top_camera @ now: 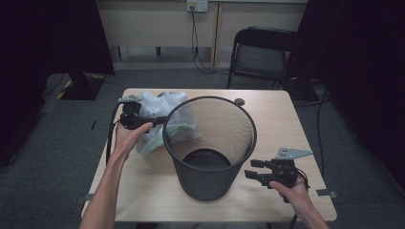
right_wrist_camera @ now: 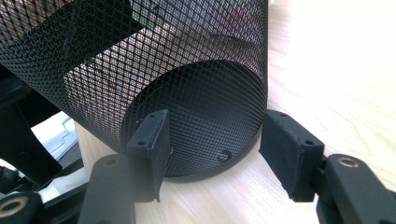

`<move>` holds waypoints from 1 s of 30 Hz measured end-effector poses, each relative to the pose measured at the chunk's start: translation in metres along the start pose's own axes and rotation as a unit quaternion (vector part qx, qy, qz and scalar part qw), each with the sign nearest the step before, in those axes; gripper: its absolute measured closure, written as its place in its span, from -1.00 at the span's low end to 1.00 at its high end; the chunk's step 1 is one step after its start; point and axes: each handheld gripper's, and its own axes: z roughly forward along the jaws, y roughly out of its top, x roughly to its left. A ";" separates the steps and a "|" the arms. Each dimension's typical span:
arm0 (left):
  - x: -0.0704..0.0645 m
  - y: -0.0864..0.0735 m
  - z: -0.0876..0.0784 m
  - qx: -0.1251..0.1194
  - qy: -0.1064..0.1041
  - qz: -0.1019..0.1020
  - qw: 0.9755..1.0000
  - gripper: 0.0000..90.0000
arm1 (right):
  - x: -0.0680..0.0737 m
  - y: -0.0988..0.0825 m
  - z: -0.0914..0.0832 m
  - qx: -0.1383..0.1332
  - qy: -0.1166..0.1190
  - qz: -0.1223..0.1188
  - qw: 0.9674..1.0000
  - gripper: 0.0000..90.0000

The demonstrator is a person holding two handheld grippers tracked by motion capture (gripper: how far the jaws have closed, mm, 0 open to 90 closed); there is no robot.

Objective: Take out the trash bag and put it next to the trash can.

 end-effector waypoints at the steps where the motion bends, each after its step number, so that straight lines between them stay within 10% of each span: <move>1: 0.001 0.001 -0.002 0.000 0.001 0.001 1.000 -0.50 | 0.000 0.000 0.000 0.000 0.001 0.000 1.000 -0.06; 4: 0.002 0.002 -0.008 -0.003 0.005 0.001 1.000 -0.46 | -0.001 -0.001 0.001 0.002 0.000 0.003 1.000 -0.06; 9: -0.003 0.004 -0.009 -0.009 -0.007 0.019 1.000 0.61 | -0.001 -0.001 0.001 0.004 0.002 0.002 1.000 -0.06; 14: -0.019 0.016 0.006 -0.028 -0.026 0.045 0.998 0.89 | -0.001 -0.001 0.004 0.008 0.005 0.003 1.000 -0.06; 17: -0.024 0.022 0.019 -0.040 -0.036 0.051 0.997 0.77 | -0.001 -0.002 0.005 0.010 0.007 0.004 1.000 -0.06; 19: -0.022 0.022 0.026 -0.007 -0.002 0.047 0.999 0.02 | -0.001 -0.002 0.007 0.013 0.007 0.004 1.000 -0.06; 22: -0.016 0.017 0.020 -0.007 0.011 0.026 1.000 -0.41 | 0.000 -0.003 0.007 0.015 0.012 0.000 1.000 -0.05; 30: -0.011 0.007 -0.012 -0.022 0.030 0.031 0.999 -0.50 | 0.000 -0.003 0.011 0.020 0.014 0.000 1.000 -0.05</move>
